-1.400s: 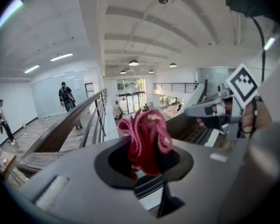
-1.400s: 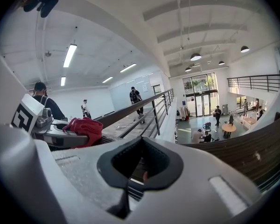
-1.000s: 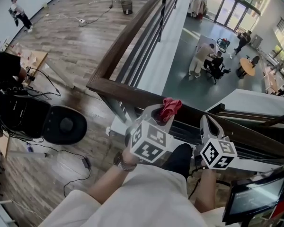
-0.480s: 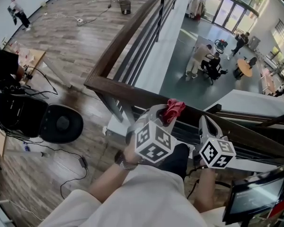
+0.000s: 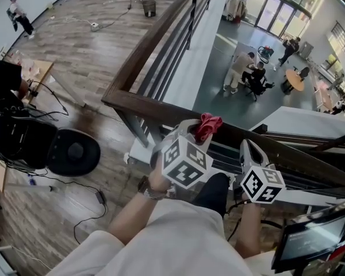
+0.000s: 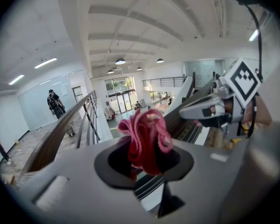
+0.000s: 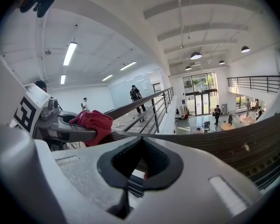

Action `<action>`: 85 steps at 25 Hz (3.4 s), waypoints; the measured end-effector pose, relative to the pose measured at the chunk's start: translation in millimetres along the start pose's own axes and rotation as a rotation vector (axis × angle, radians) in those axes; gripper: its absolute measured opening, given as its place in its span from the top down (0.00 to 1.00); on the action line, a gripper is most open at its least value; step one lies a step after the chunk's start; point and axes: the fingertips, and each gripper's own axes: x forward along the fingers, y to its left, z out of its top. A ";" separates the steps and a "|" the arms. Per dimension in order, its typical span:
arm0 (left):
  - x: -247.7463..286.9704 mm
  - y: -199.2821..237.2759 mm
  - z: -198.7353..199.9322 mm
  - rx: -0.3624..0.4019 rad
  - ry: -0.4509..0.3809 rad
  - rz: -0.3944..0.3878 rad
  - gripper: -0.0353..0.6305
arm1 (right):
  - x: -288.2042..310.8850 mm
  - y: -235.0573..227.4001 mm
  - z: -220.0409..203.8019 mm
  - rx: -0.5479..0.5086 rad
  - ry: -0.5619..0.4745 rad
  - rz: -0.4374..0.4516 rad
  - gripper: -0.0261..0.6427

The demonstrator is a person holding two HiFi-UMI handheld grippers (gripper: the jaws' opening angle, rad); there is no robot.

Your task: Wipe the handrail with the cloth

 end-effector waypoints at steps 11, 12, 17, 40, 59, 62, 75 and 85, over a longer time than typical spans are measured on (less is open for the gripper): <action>-3.6 0.0 -0.8 -0.044 -0.014 -0.024 0.76 | -4.9 1.6 -3.7 0.015 -0.009 -0.007 0.96; -4.0 0.4 -0.7 -0.049 -0.016 -0.024 0.76 | -5.2 2.1 -2.9 0.013 -0.010 -0.007 0.96; -7.0 8.3 -2.3 -0.077 -0.017 -0.010 0.76 | -3.3 5.2 -1.0 0.005 -0.010 -0.002 0.96; -35.9 67.3 -18.1 -0.288 -0.065 0.049 0.76 | 2.5 4.5 1.1 0.028 -0.023 0.005 0.96; -59.3 98.3 -47.0 -0.331 -0.140 0.163 0.76 | 5.6 13.2 -3.4 0.045 -0.016 0.031 0.96; -61.8 94.7 -47.4 -0.308 -0.149 0.190 0.76 | 6.1 13.4 -1.5 0.054 -0.020 0.037 0.96; -71.9 95.8 -68.3 -0.234 -0.308 0.316 0.77 | 12.8 24.1 -8.1 0.042 -0.017 0.051 0.96; -73.9 75.4 -72.5 -0.139 -0.345 0.430 0.77 | 5.6 24.0 -5.5 0.044 -0.022 0.068 0.96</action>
